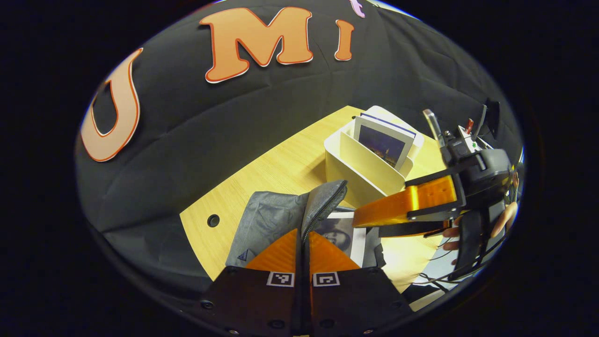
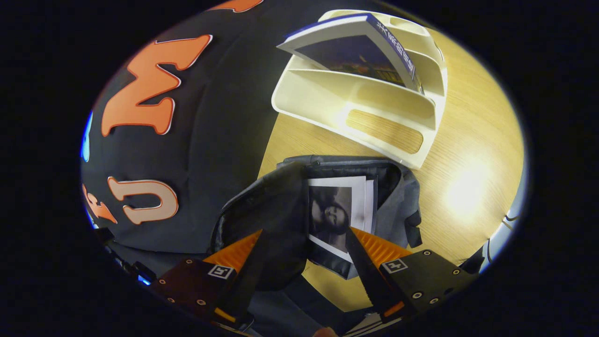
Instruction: Open the schoolbag, grab two books from the bookshelf and put them into the schoolbag.
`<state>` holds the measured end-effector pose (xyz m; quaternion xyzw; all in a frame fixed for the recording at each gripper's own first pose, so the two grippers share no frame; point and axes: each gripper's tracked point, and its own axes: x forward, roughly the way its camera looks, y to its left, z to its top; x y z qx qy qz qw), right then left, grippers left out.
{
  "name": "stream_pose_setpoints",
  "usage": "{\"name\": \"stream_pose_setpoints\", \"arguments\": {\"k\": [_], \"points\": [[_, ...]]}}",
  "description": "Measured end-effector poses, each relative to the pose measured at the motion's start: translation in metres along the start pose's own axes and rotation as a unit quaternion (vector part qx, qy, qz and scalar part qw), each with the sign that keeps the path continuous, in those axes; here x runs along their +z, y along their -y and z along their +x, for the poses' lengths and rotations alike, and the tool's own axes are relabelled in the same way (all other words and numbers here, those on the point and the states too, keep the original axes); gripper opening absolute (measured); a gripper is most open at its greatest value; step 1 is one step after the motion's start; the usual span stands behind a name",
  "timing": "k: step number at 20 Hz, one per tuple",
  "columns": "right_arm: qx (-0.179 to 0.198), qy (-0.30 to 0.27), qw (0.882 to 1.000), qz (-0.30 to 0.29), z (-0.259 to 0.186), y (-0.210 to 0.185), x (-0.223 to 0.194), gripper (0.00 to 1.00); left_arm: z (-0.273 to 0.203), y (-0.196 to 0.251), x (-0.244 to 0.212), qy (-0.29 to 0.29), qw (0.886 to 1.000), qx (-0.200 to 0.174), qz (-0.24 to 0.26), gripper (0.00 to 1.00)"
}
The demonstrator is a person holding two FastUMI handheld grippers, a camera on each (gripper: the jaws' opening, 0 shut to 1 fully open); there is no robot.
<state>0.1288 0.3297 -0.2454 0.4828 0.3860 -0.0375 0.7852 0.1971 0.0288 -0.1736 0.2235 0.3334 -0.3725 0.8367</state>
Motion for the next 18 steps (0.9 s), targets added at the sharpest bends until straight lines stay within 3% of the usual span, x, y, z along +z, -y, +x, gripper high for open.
{"name": "stream_pose_setpoints", "arguments": {"k": [3,4,5,11,13,18], "points": [[0.0,0.017,1.0,-0.011,-0.031,0.012,0.009,0.98,-0.001,0.001,-0.005,0.001,1.0,-0.004,-0.009,0.01],[-0.002,0.024,1.0,-0.019,-0.042,0.019,0.014,0.98,0.0,0.002,-0.007,0.001,1.0,-0.006,-0.012,0.07],[-0.006,0.032,0.999,-0.027,-0.054,0.027,0.019,0.98,0.001,0.003,-0.008,0.001,1.0,-0.009,-0.014,0.01],[-0.028,0.079,0.994,-0.064,-0.126,0.061,0.073,0.99,0.003,0.014,-0.012,-0.004,1.0,-0.012,-0.005,0.01],[-0.046,0.094,0.99,-0.097,-0.146,0.067,0.095,0.98,0.005,0.01,-0.011,-0.005,1.0,0.004,0.008,0.0],[-0.074,0.099,0.972,-0.201,-0.182,0.051,0.152,0.99,0.007,0.02,-0.014,-0.012,1.0,0.008,-0.017,0.01]]}}
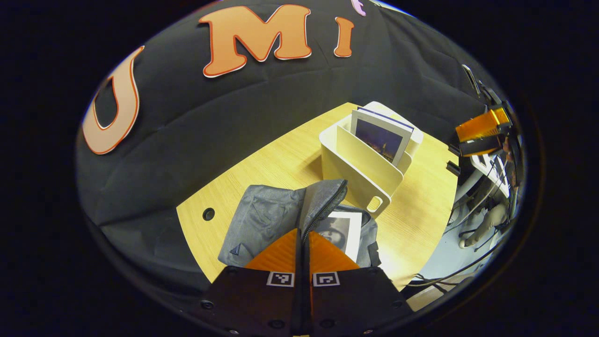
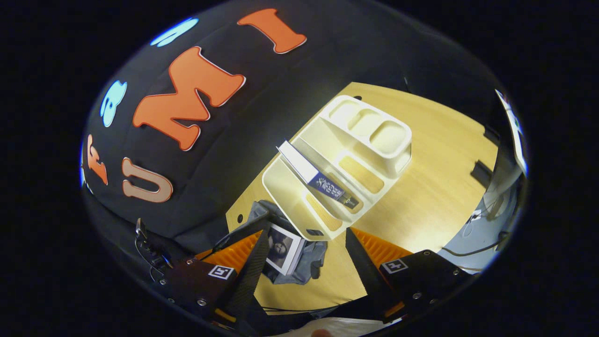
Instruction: Open the schoolbag, grab two books from the bookshelf and put them into the schoolbag.
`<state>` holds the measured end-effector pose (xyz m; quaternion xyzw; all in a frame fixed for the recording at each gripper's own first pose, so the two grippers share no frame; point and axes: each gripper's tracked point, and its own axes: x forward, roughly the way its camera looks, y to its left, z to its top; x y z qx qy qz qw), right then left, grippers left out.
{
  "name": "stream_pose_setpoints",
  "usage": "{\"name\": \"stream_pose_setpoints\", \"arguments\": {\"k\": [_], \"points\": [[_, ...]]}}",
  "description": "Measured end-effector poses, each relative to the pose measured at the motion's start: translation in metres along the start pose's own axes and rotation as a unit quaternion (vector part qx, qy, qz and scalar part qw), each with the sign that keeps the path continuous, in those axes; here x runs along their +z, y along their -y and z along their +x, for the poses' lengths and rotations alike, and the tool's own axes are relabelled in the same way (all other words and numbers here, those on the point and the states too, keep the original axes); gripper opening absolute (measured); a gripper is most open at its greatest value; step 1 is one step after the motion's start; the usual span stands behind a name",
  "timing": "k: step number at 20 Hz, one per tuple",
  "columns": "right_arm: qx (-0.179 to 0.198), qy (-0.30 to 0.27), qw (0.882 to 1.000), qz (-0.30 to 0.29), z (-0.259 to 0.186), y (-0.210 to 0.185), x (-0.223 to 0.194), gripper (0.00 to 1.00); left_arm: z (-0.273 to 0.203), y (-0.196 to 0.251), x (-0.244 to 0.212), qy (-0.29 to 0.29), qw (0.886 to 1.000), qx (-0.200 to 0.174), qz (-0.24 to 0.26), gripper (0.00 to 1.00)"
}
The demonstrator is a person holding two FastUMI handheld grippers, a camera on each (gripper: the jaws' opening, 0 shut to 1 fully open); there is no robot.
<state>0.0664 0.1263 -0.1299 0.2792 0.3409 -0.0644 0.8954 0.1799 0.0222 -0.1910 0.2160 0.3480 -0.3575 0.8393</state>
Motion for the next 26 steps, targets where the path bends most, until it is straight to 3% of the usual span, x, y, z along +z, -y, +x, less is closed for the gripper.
{"name": "stream_pose_setpoints", "arguments": {"k": [3,9,11,15,26], "points": [[-0.033,0.004,0.997,-0.073,0.001,0.004,0.042,0.98,-0.001,0.001,-0.003,-0.006,1.0,0.009,-0.016,0.01],[-0.029,-0.03,0.983,-0.176,0.032,-0.025,0.096,0.98,0.0,0.001,-0.01,-0.023,0.999,0.019,-0.038,0.01],[-0.013,-0.062,0.977,-0.202,0.047,-0.042,0.1,0.98,-0.001,-0.001,-0.011,-0.028,0.999,0.023,-0.039,0.01],[-0.046,-0.11,0.955,-0.272,0.09,-0.041,0.099,0.99,0.005,-0.002,-0.01,-0.037,0.998,0.027,-0.038,0.01],[-0.102,-0.223,0.907,-0.342,0.173,-0.016,0.071,0.99,0.011,-0.004,-0.014,-0.053,0.997,0.025,-0.048,0.01]]}}
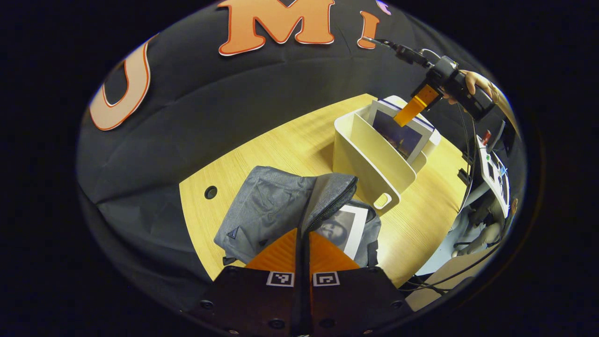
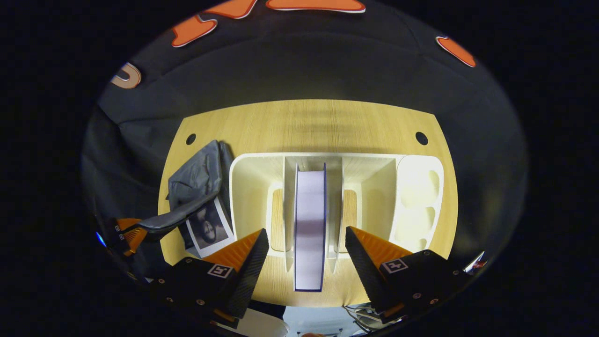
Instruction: Open the schoolbag, grab two books from the bookshelf and put them into the schoolbag.
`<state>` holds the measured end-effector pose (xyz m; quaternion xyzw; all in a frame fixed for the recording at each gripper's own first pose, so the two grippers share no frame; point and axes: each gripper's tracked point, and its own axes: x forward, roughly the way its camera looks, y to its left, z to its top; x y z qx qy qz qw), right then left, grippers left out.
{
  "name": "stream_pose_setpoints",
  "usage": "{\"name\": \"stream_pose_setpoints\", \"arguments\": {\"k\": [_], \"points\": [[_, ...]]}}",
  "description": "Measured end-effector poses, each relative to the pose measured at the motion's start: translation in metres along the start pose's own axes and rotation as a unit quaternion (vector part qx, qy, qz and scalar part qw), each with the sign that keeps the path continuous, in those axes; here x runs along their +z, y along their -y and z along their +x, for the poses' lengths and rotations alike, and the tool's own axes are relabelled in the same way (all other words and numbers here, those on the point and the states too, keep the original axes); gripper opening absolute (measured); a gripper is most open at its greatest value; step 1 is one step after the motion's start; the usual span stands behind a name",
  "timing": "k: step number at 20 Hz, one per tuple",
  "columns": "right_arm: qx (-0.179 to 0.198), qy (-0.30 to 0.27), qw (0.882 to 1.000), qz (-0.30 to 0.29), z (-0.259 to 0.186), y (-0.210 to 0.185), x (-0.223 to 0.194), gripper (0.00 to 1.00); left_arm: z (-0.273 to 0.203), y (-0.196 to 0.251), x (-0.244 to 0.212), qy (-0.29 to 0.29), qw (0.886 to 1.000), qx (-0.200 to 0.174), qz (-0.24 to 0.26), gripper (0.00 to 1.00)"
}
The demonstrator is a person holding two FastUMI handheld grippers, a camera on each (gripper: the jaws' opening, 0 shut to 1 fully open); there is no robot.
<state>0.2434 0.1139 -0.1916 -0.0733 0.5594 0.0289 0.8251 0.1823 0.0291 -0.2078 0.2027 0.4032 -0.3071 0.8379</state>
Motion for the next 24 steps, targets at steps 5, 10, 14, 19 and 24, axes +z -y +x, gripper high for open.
{"name": "stream_pose_setpoints", "arguments": {"k": [5,10,14,19,24], "points": [[-0.025,-0.026,0.999,0.005,0.021,0.009,0.001,0.68,0.002,-0.001,-0.002,-0.004,1.0,-0.002,-0.006,0.01],[-0.042,-0.034,0.998,0.018,0.021,0.008,-0.001,0.34,0.007,-0.004,-0.001,0.003,1.0,-0.001,-0.012,0.01],[-0.043,-0.015,0.998,0.05,-0.008,0.0,-0.001,0.32,0.008,-0.007,-0.003,0.005,1.0,-0.02,0.001,0.01],[-0.079,0.031,0.992,0.096,-0.076,0.0,-0.007,0.32,0.008,-0.009,0.003,0.012,0.997,-0.054,0.048,0.01],[-0.099,0.086,0.981,0.145,-0.157,-0.018,-0.029,0.3,0.008,-0.012,0.004,0.025,0.993,-0.088,0.081,0.0]]}}
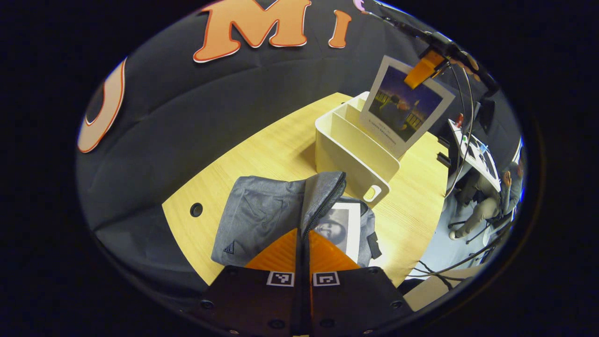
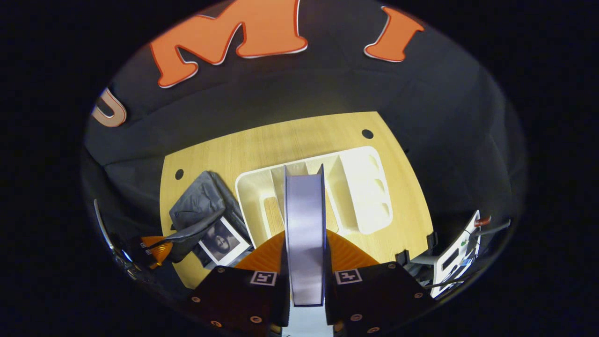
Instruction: Open the schoolbag, grab two books from the bookshelf and put them into the schoolbag.
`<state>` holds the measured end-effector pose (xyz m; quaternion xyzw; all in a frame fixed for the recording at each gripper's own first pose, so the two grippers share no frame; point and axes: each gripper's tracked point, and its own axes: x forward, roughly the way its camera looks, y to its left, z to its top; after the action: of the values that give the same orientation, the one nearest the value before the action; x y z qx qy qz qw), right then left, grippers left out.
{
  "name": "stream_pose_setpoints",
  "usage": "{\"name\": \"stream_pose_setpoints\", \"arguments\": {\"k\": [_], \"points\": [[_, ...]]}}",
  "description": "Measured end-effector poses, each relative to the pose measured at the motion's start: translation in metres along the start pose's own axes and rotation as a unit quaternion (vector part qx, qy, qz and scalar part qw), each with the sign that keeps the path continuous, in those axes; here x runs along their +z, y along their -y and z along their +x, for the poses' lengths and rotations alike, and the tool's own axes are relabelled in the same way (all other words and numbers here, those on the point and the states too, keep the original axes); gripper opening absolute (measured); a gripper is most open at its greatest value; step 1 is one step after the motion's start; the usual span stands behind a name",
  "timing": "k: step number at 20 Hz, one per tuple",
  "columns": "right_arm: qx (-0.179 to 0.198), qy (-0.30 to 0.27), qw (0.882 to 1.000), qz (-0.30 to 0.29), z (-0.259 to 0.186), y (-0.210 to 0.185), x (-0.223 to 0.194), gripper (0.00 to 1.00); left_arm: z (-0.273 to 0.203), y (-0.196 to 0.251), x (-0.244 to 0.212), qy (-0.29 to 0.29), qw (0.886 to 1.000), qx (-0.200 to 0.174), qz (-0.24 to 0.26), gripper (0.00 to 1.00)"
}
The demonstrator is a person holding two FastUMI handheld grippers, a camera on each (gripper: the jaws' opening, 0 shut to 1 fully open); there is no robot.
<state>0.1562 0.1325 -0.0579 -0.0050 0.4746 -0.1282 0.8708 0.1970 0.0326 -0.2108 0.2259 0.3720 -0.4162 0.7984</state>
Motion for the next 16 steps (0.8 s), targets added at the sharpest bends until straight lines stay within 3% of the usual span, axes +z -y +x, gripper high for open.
{"name": "stream_pose_setpoints", "arguments": {"k": [6,9,12,16], "points": [[0.042,0.043,0.994,0.088,-0.069,0.001,-0.053,0.31,0.002,-0.005,0.003,0.007,1.0,-0.015,0.014,0.0],[0.099,0.058,0.98,0.165,-0.081,-0.009,-0.089,0.3,0.005,-0.004,0.006,0.007,1.0,-0.019,0.022,0.01],[0.147,0.065,0.957,0.24,-0.074,-0.02,-0.126,0.3,0.005,0.0,0.007,0.006,0.999,-0.026,0.025,0.0],[0.257,0.079,0.896,0.353,-0.051,-0.06,-0.161,0.3,0.004,-0.001,0.01,0.002,0.999,-0.024,0.032,0.0]]}}
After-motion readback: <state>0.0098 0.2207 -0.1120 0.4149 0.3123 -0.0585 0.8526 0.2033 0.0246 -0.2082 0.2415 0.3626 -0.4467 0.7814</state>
